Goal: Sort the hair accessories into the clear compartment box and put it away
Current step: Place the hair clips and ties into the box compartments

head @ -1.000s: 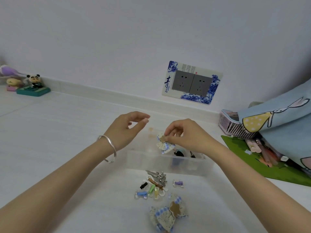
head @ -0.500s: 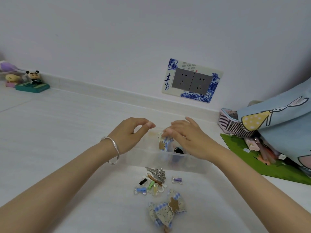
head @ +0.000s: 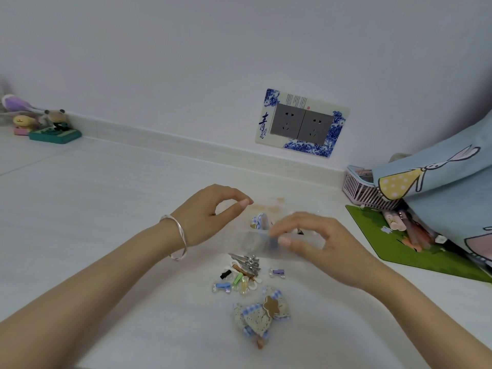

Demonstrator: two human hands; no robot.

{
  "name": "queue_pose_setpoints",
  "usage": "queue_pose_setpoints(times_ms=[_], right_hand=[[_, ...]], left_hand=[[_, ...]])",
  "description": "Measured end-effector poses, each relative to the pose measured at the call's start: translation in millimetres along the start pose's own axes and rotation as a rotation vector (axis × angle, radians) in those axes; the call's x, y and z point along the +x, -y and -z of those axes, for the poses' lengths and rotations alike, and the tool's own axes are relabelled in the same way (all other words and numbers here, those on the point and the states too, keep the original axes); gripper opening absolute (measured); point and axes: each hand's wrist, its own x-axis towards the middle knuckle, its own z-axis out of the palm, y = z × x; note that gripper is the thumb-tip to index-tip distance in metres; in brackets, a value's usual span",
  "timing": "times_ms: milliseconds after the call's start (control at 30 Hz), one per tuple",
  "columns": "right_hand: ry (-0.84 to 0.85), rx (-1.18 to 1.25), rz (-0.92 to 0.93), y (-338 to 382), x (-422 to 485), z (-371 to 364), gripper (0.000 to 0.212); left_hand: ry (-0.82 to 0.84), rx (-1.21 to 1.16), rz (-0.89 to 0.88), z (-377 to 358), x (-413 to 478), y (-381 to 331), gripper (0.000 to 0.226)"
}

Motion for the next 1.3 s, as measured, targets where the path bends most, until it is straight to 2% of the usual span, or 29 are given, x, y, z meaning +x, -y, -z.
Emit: queue_pose_setpoints(times_ms=[133,267,433,600,667,767,867,933,1000,1133,1300], right_hand=[[0.264,-0.030,-0.062,-3,-30,-11,0.028],[0.284,-0.159,-0.023,-17,-39,-28,0.033],[0.168,-0.152,0.047,-20,-40,-33,0.018],[-0.149,-0.013,0.010,-9,-25,-15,0.019],[-0.211,-0.051,0.055,-1,-16,-9,0.020],[-0.282,-0.060,0.118,5,-1,-5,0.026],[-0.330,0.259,-0.035,12,11,-6,0.040],[-0.332,0.481,-0.143,19,17,-9,0.037],[-0.381,0.559,-0.156,23,22,-13,0.031],[-0.481,0.568,-0.158,23,37,-19,0.033],[-0.421,0.394,-0.221,2,56,-8,0.031]], left_hand=[[0.049,0.045,-0.055,-4,-16,-9,0.036],[0.075,0.047,-0.077,-9,-29,-13,0.039],[0.043,0.033,-0.096,-8,-36,-23,0.039],[0.025,-0.002,-0.003,-3,-37,-36,0.040],[0.053,-0.106,0.034,-3,-31,-41,0.034],[0.040,-0.438,0.150,-1,-22,-48,0.026],[-0.083,-0.594,0.244,1,-14,-47,0.025],[-0.197,-0.633,0.261,1,-8,-45,0.016],[-0.258,-0.626,0.257,-1,-2,-43,0.014],[-0.259,-0.595,0.206,-7,6,-43,0.016],[-0.312,-0.331,0.163,0,12,-12,0.009]])
